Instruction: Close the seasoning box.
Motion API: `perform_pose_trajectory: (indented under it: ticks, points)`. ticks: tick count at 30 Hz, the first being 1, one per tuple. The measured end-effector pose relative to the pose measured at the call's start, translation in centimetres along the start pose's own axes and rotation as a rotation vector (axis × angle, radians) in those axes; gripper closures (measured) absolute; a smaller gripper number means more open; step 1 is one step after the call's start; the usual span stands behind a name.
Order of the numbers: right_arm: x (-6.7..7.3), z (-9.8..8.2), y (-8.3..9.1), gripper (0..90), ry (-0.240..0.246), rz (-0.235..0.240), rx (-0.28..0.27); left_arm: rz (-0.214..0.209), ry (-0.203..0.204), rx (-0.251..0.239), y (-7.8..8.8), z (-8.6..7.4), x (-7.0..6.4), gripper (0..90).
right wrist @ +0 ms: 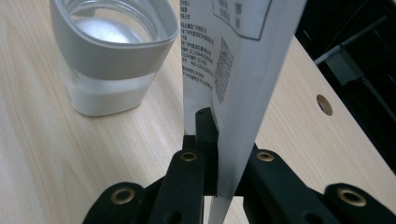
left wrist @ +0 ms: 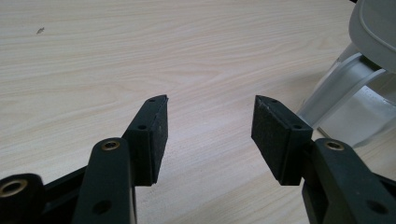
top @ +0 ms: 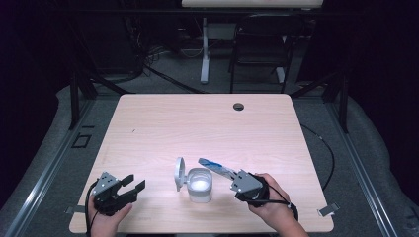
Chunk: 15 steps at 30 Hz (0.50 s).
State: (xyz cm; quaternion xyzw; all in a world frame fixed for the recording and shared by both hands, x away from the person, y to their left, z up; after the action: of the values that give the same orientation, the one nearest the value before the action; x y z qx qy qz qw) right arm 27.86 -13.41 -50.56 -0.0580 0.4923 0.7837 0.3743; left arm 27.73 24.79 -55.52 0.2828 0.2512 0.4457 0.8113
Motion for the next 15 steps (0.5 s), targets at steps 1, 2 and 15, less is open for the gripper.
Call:
perform_pose_trajectory:
  ticks: [1,2,15]
  points:
    - [-0.1,-0.1,-0.1,87.4,-0.014,0.007,-0.009,0.001,0.001,-0.002,0.0,0.0,0.0,46.4]
    - [-0.1,-0.1,-0.1,87.4,-0.028,0.007,-0.011,0.002,0.002,-0.004,0.0,0.0,0.0,46.4]
    - [-1.2,-0.9,-0.5,87.3,-0.173,-0.024,-0.053,0.001,0.001,-0.004,0.1,0.0,0.1,46.4]
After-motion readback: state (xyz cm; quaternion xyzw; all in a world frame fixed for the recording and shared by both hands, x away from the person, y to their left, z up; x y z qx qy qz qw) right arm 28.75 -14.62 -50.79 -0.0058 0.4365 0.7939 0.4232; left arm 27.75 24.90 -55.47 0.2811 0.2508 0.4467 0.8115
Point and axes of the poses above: each handheld gripper's, and its own axes: y roughly backward along the jaws, z roughly out of its top, x roughly to its left, the point moved 3 cm from there along -y, roughly forward along the jaws, and after that the axes turned 12 degrees about x, right-handed, at the moved point
